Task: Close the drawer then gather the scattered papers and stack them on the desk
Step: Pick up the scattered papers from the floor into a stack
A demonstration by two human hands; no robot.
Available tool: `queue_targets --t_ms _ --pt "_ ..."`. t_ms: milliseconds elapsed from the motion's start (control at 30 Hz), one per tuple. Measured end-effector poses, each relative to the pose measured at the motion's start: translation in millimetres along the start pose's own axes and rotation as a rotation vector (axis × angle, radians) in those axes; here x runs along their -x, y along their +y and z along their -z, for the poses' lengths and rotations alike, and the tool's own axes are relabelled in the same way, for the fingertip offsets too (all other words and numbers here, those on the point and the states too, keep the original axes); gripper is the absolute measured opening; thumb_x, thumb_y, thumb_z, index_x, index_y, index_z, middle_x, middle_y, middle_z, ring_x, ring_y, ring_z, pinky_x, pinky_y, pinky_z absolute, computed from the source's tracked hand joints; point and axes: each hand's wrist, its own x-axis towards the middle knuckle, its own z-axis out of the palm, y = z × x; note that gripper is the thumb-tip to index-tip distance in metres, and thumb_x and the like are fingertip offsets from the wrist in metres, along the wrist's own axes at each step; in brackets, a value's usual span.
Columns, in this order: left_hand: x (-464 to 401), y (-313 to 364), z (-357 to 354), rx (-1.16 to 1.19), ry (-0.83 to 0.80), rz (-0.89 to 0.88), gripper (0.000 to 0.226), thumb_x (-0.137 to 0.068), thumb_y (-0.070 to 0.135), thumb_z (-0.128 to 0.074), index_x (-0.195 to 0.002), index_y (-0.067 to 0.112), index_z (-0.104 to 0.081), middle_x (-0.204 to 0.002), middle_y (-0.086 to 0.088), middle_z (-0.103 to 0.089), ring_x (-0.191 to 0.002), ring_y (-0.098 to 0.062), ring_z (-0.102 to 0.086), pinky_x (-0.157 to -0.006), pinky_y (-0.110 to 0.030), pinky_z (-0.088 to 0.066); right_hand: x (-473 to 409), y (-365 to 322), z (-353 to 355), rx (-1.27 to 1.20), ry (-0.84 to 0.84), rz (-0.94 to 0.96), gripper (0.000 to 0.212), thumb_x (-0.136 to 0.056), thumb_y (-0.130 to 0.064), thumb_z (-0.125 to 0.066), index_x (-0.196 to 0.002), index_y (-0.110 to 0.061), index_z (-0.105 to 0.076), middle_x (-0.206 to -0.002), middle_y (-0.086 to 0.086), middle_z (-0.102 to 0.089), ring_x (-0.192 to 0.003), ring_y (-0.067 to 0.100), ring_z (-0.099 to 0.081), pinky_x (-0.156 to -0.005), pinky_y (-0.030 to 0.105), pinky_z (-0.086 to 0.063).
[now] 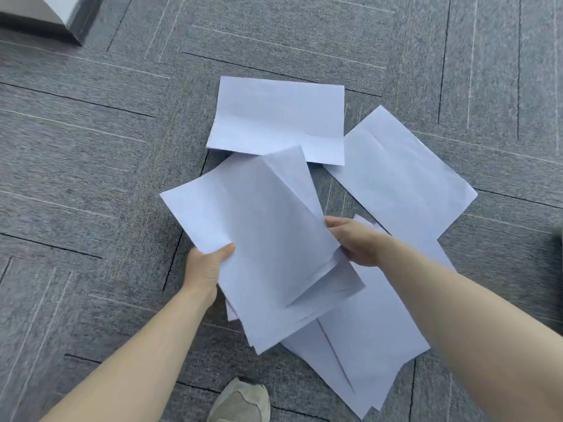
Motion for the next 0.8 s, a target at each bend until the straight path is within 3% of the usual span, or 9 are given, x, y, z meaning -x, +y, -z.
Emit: queue_targets --t_ms 100,200,267,333,467,600,800 --pt "-6.2 2.7 5.1 -0.075 0.046 -0.115 0.059 -0.073 -0.010 -0.070 -0.126 0.010 -0.054 -0.118 -0.007 -0.067 -0.106 -0.027 -0.065 -0.091 -0.045 -0.052 -8.1 -7.3 -5.8 0.294 0.173 0.019 0.019 -0.094 -0.019 -0.056 -0.102 -0.011 -0.072 -0.084 0.007 -0.066 -0.065 0.021 -0.058 -0.065 0.029 -0.050" --pt "-11.1 6.3 9.9 -0.114 0.095 -0.154 0.064 -0.072 -0.010 -0.069 -0.129 0.011 -0.049 -0.120 -0.006 -0.064 -0.106 -0.025 -0.063 -0.092 -0.044 -0.051 -20.7 -24.1 -1.4 0.620 0.532 0.165 0.020 -0.090 -0.023 -0.054 -0.096 -0.014 -0.071 -0.085 0.009 -0.071 -0.057 0.020 -0.060 -0.055 0.027 -0.051" --pt "-15.3 7.3 13.4 -0.119 0.121 -0.149 0.059 -0.072 -0.009 -0.070 -0.126 0.009 -0.054 -0.115 -0.007 -0.066 -0.103 -0.026 -0.064 -0.091 -0.043 -0.052 -27.9 -37.4 2.4 0.859 0.776 0.243 0.029 -0.091 -0.021 -0.048 -0.114 -0.024 -0.065 -0.099 0.004 -0.070 -0.077 0.023 -0.065 -0.067 0.031 -0.052" --pt "-19.1 7.8 15.2 -0.119 0.128 -0.131 0.049 -0.074 -0.007 -0.071 -0.120 0.006 -0.059 -0.109 -0.009 -0.068 -0.099 -0.028 -0.066 -0.087 -0.041 -0.053 -36.6 -49.4 6.4 1.125 0.893 0.309 0.046 -0.088 -0.010 -0.044 -0.132 -0.022 -0.053 -0.121 0.006 -0.060 -0.110 0.029 -0.056 -0.080 0.039 -0.049" --pt "-23.9 4.7 14.8 -0.057 0.118 -0.080 0.038 -0.076 -0.009 -0.069 -0.114 -0.003 -0.064 -0.107 -0.015 -0.068 -0.092 -0.028 -0.065 -0.083 -0.038 -0.052 -54.7 -72.5 9.8 1.488 0.893 0.295 0.060 -0.081 -0.004 -0.049 -0.140 -0.013 -0.039 -0.141 0.015 -0.041 -0.124 0.037 -0.040 -0.084 0.046 -0.047" --pt "-31.8 2.1 18.4 -0.029 0.076 -0.029 0.029 -0.075 -0.005 -0.071 -0.100 0.011 -0.069 -0.099 -0.007 -0.073 -0.086 -0.025 -0.070 -0.076 -0.035 -0.054 -75.1 -88.1 12.1 1.633 0.849 0.167 0.064 -0.080 -0.008 -0.052 -0.141 -0.010 -0.033 -0.150 0.017 -0.031 -0.135 0.038 -0.032 -0.091 0.047 -0.044" --pt "-31.2 4.5 15.1 -0.014 0.096 -0.018 0.025 -0.076 -0.006 -0.070 -0.094 0.012 -0.068 -0.090 -0.004 -0.072 -0.077 -0.023 -0.068 -0.074 -0.033 -0.056 -88.3 -104.6 1.6 1.694 0.866 0.191 0.059 -0.079 0.002 -0.055 -0.135 -0.003 -0.037 -0.130 0.024 -0.045 -0.113 0.041 -0.051 -0.073 0.043 -0.043"
